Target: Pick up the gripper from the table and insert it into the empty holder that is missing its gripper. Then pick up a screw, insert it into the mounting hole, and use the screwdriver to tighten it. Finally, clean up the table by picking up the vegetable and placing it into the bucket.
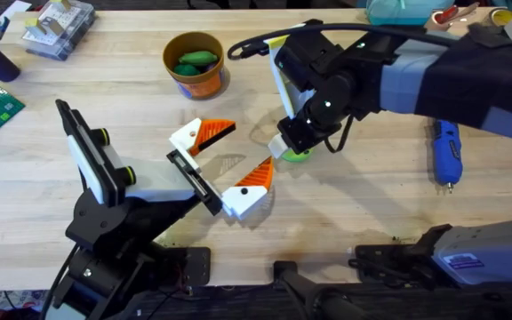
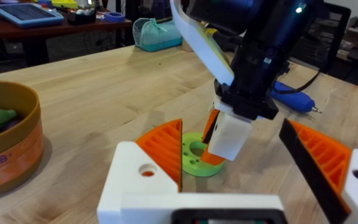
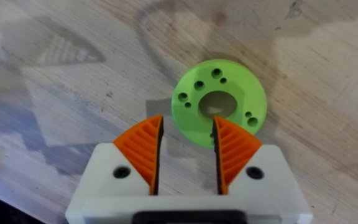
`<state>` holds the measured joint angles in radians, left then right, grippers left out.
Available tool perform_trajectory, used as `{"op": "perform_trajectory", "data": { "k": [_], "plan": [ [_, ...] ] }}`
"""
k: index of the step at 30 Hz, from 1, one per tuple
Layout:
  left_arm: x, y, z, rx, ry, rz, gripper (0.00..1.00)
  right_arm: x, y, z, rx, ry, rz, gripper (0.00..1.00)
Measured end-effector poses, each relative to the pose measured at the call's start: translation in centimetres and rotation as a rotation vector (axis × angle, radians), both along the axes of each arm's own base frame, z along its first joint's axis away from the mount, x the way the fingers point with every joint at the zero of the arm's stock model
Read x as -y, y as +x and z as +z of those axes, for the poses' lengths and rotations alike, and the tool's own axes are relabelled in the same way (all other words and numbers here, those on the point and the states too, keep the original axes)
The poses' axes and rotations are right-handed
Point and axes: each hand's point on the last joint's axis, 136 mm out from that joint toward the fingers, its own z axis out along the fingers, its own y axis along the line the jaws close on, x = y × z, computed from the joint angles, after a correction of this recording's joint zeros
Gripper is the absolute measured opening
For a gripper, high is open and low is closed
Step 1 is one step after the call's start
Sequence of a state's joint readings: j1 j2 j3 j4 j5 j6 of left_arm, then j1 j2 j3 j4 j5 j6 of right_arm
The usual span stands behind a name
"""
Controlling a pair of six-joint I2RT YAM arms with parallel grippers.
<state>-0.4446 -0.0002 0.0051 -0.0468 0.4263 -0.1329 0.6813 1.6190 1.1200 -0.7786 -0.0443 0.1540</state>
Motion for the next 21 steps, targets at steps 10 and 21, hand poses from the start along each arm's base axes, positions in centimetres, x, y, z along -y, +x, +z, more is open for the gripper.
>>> {"op": "perform_trajectory", "data": {
  "k": [10, 21],
  "plan": [
    [0.0, 0.0, -0.1, -0.003, 0.002, 0.003, 0.993, 2.5, -0.5, 6.5, 0.081, 0.065, -0.054, 0.463],
    [0.0, 0.0, -0.1, -0.003, 0.002, 0.003, 0.993, 5.1, -2.6, 10.7, 0.233, 0.131, -0.141, 0.463]
  ]
}}
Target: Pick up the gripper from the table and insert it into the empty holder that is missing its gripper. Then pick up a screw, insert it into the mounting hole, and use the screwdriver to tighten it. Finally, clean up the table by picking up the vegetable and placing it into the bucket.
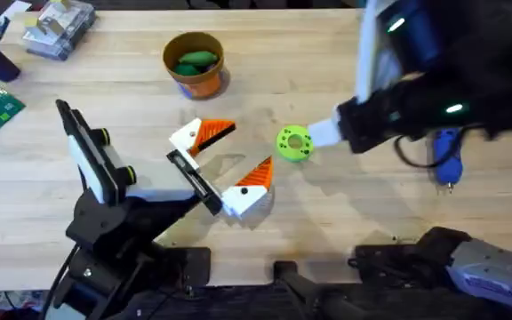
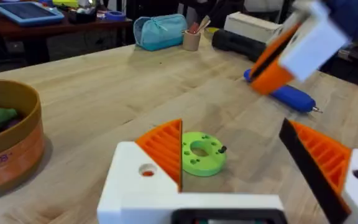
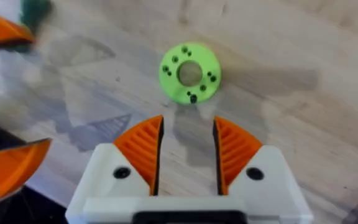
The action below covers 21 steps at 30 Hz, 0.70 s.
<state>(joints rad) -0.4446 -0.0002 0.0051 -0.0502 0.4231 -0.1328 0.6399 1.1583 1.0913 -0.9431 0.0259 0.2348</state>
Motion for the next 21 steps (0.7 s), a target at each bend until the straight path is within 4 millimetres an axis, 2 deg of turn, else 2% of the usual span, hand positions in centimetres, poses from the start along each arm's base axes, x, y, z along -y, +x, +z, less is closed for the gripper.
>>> {"op": "perform_trajectory", "data": {
  "k": [3, 6, 14, 21],
  "plan": [
    [0.0, 0.0, 0.0, 0.0, 0.0, 0.0, 0.993, -1.2, -0.4, -6.0, -0.071, -0.043, 0.012, 0.463],
    [0.0, 0.0, 0.0, 0.0, 0.0, 0.0, 0.993, -1.4, -0.4, -9.5, -0.13, -0.09, 0.009, 0.463],
    [0.0, 0.0, 0.0, 0.0, 0.0, 0.0, 0.993, -1.4, -0.2, -12.7, -0.206, -0.154, 0.002, 0.463],
    [0.0, 0.0, 0.0, 0.0, 0.0, 0.0, 0.993, -1.7, 0.1, -13.0, -0.2, -0.149, 0.002, 0.463]
  ]
}}
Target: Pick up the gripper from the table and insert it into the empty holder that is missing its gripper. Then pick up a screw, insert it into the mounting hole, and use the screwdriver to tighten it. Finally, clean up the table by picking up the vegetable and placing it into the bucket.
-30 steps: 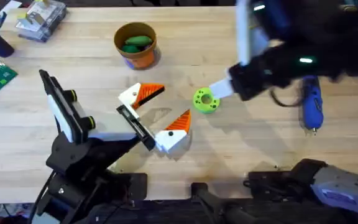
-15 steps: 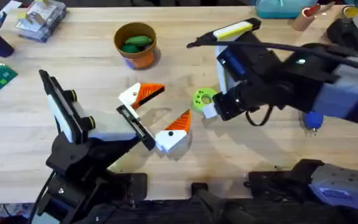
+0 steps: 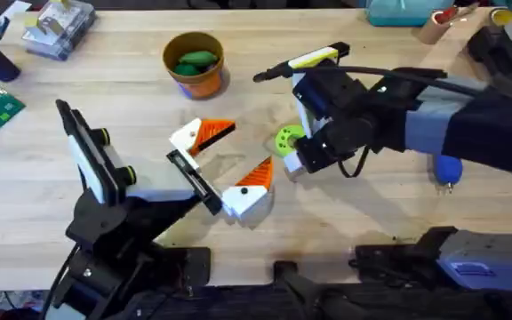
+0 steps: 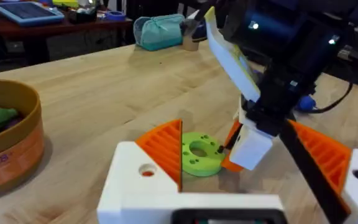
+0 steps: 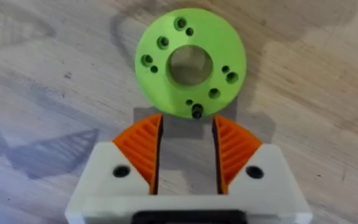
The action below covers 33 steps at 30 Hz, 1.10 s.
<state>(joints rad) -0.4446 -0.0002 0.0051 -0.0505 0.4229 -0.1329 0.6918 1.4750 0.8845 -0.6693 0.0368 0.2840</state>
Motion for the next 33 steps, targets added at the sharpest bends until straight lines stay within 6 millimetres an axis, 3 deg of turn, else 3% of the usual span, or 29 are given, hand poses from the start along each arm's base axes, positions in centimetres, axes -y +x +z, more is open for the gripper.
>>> {"op": "perform_trajectory", "data": {
  "k": [23, 33],
  "plan": [
    [0.0, 0.0, 0.0, 0.0, 0.0, 0.0, 0.993, -1.1, 1.4, 1.4, 0.062, 0.041, 0.03, 0.463],
    [0.0, 0.0, 0.0, 0.001, 0.0, 0.0, 0.993, -1.0, 1.3, 0.5, 0.041, 0.013, 0.047, 0.463]
  ]
}}
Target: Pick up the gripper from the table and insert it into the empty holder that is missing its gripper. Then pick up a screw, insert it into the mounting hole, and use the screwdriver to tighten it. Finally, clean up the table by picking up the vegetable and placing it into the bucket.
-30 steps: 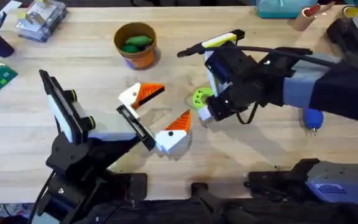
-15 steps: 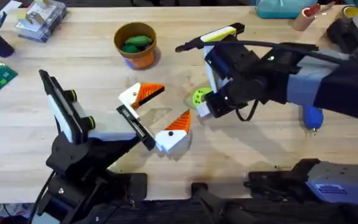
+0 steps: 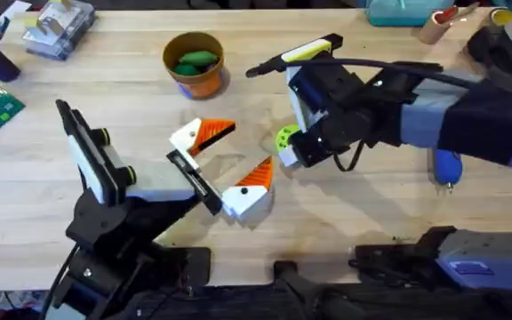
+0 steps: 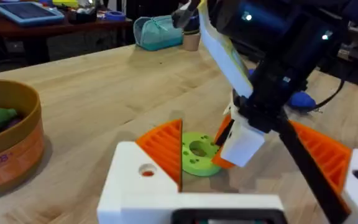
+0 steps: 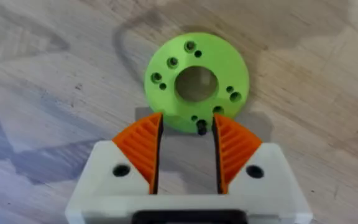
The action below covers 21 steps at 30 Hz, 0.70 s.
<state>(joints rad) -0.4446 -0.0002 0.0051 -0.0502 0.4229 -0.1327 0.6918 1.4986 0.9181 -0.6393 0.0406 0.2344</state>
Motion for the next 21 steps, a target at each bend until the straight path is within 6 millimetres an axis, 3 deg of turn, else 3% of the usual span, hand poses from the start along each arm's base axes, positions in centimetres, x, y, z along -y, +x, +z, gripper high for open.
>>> {"op": "perform_trajectory", "data": {
  "k": [21],
  "plan": [
    [0.0, 0.0, 0.0, 0.0, 0.0, 0.0, 0.993, 0.3, -0.34, -0.1, -0.015, -0.013, 0.001, 0.45]
  ]
}}
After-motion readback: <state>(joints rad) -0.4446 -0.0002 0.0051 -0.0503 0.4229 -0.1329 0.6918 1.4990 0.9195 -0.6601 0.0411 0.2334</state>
